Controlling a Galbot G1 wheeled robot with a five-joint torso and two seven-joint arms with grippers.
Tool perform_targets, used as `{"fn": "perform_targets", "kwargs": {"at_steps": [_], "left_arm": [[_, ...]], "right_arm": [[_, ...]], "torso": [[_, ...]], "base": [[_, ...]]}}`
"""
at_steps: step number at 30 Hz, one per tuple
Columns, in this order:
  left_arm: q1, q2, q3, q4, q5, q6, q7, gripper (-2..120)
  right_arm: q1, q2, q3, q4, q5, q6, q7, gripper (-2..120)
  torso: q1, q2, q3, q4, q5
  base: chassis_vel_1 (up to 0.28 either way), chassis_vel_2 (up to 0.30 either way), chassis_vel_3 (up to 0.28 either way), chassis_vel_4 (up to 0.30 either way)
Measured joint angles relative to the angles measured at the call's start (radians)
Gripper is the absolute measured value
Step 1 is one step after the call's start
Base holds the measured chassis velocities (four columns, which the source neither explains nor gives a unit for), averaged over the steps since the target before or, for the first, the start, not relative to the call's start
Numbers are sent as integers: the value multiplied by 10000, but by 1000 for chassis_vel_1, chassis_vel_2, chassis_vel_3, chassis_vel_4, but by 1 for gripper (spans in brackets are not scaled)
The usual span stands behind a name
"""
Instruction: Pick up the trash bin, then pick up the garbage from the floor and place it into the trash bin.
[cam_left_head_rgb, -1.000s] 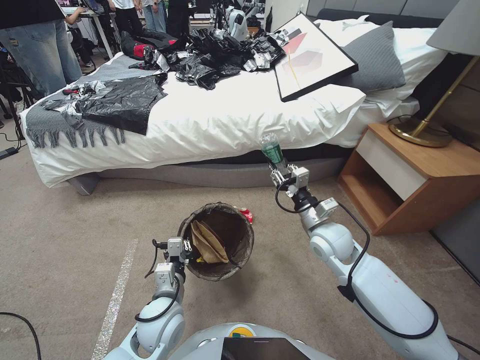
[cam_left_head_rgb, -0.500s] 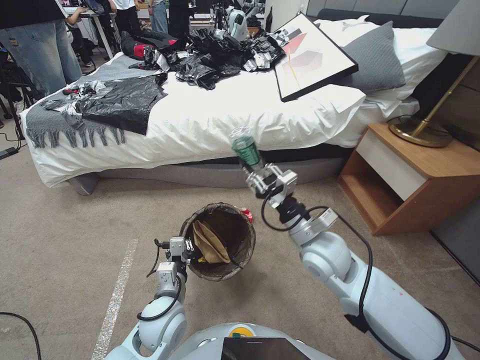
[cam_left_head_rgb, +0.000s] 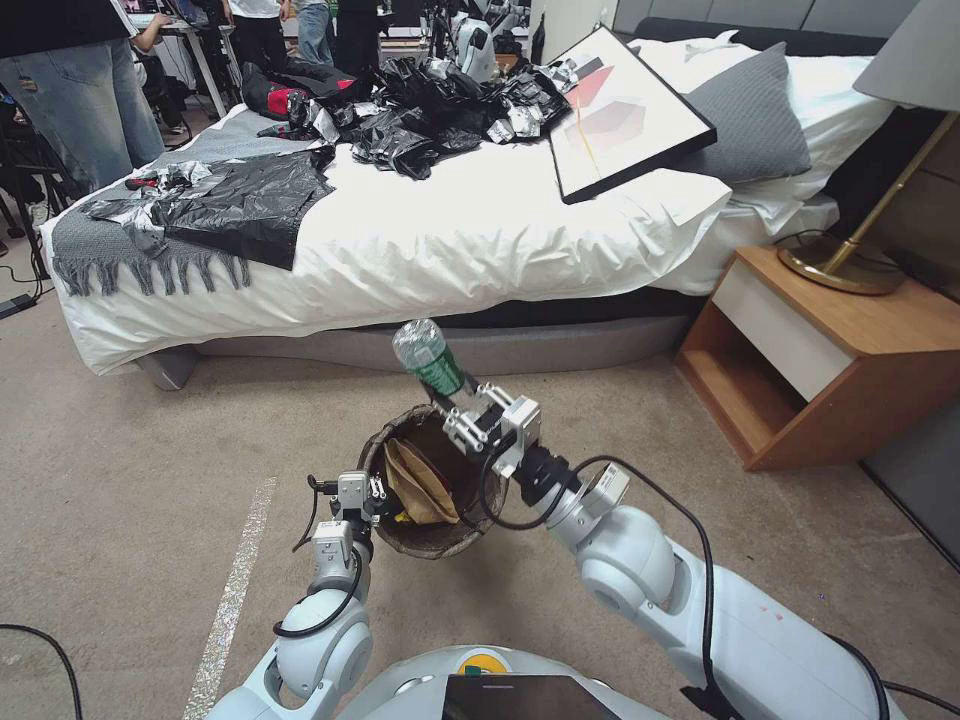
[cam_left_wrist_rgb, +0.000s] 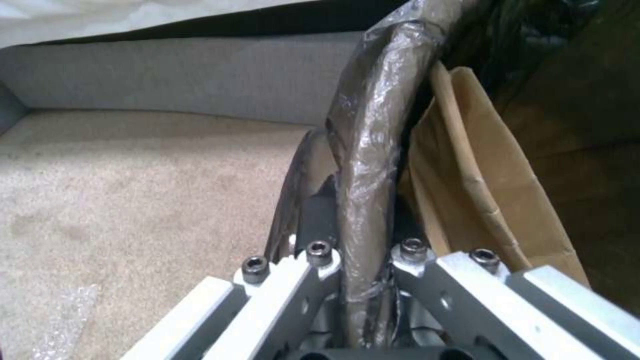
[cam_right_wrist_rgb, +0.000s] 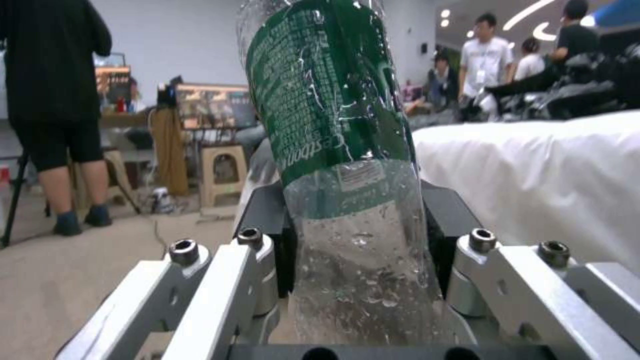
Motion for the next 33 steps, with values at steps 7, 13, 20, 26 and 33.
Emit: {"fn": "perform_targets", "kwargs": {"at_steps": [7, 13, 20, 26, 33], "left_arm": [[-18, 8, -20, 5, -26, 5, -13, 0], [13, -34, -30, 0, -8, -2, -19, 0], [48, -88, -31, -5, 24, -14, -20, 0], [32, -108, -25, -5, 30, -22, -19, 0], [13, -115, 2, -5, 29, -28, -17, 0]], "right_arm": [[-564, -387, -411, 34, -352, 54, -35, 32], [-1212, -463, -356, -476, -792, 354, -142, 32], [-1321, -376, -314, -773, -947, 427, -155, 32], [-1294, -274, -355, -1028, -1055, 427, -122, 32], [-1143, -143, -481, -1318, -1271, 365, 122, 41]], "torso": [[0, 0, 0, -3, 1], [0, 0, 0, -1, 2], [1, 0, 0, 0, 2], [1, 0, 0, -1, 1], [1, 0, 0, 0, 1]], "base": [[0, 0, 0, 0], [0, 0, 0, 0], [0, 0, 0, 0], [0, 0, 0, 0], [0, 0, 0, 0]]}}
